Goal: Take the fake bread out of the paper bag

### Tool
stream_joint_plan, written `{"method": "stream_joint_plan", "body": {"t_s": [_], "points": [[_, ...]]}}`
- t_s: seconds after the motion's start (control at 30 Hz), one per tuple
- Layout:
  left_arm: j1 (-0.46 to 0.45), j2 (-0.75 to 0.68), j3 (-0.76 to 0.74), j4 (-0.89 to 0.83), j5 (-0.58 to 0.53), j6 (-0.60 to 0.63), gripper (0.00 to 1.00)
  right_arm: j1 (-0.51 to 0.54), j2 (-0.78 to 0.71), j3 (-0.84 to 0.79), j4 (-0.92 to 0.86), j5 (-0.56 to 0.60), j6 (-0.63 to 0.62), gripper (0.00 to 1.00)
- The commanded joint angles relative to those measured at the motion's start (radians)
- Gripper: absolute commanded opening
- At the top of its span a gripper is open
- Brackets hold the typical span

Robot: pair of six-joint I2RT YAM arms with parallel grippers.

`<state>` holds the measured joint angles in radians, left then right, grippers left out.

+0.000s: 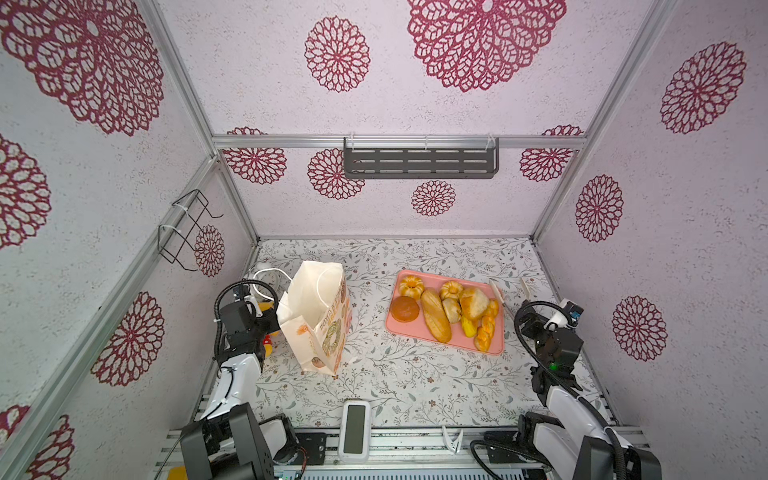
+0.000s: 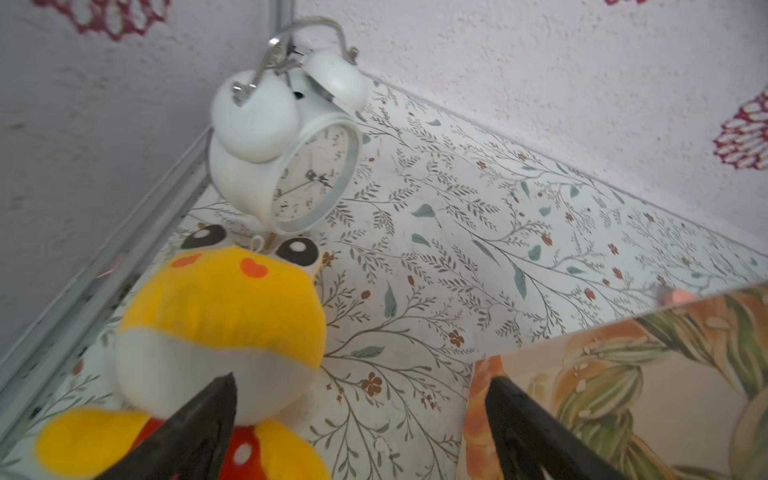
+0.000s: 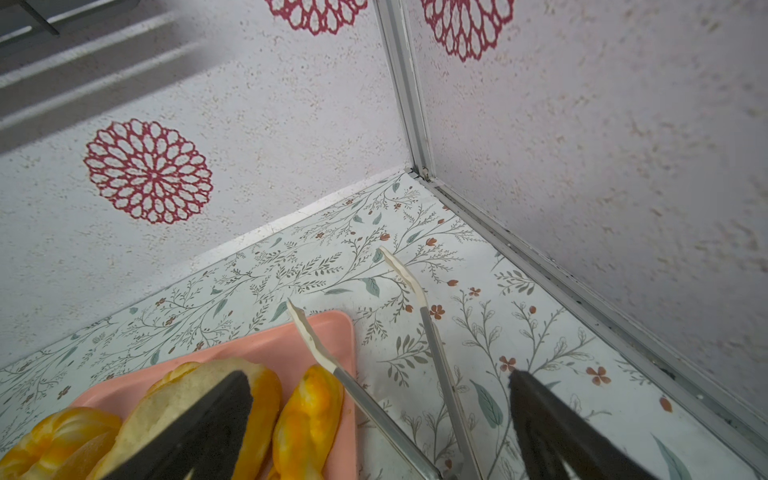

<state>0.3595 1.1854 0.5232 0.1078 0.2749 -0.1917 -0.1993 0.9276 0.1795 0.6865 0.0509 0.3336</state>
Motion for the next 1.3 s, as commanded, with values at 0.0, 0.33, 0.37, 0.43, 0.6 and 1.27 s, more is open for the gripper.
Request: {"method": "stream_joint_plan", "body": {"t_s": [0.0, 0.33, 0.37, 0.43, 0.6, 1.27], "points": [[-0.029, 0.043, 0.013, 0.199, 0.093, 0.086, 0.98, 0.003, 0.045, 0.005, 0.095, 0.001, -0.013, 0.99], [-0.04, 0.199, -0.095, 0.58, -0.022, -0.006, 0.98, 0.001, 0.379, 0.061, 0.359, -0.053, -0.113, 0.99], [-0.039, 0.218, -0.076, 0.582, -0.003, -0.014, 0.98, 0.004, 0.41, 0.059, 0.364, -0.04, -0.118, 0.99], [-0.039, 0.271, -0.09, 0.667, 0.034, -0.018, 0.98, 0.012, 0.477, 0.026, 0.473, -0.015, -0.111, 0.99], [-0.081, 0.3, -0.082, 0.668, -0.033, 0.009, 0.97, 0.047, 0.497, 0.069, 0.418, -0.047, -0.166, 0.99], [-0.214, 0.345, -0.102, 0.728, -0.29, 0.078, 0.97, 0.202, 0.606, 0.015, 0.624, 0.197, -0.272, 0.99]]}}
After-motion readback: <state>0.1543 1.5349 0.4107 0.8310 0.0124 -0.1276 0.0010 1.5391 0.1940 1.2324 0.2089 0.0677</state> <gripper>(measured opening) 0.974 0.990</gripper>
